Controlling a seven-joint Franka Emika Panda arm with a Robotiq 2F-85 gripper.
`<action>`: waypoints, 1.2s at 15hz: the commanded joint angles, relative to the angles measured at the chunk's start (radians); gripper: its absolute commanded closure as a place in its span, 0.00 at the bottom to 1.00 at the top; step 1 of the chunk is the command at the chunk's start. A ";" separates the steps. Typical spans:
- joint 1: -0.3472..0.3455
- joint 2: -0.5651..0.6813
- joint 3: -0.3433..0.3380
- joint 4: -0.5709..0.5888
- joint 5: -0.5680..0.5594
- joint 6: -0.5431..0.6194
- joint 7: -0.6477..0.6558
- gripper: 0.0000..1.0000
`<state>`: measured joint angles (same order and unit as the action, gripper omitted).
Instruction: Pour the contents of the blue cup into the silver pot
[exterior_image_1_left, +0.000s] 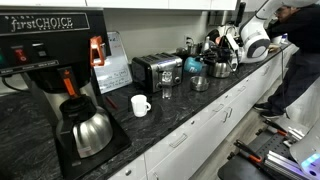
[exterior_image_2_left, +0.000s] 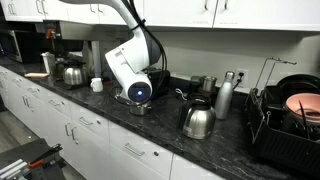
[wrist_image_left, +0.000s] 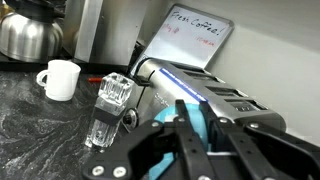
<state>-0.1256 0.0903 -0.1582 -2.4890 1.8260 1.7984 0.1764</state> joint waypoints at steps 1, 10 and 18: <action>-0.018 0.024 -0.004 0.008 0.053 -0.058 0.023 0.95; -0.028 0.059 -0.009 0.005 0.086 -0.130 0.018 0.95; -0.004 0.046 -0.006 0.021 -0.050 -0.036 -0.030 0.95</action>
<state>-0.1374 0.1448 -0.1650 -2.4871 1.8435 1.7223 0.1727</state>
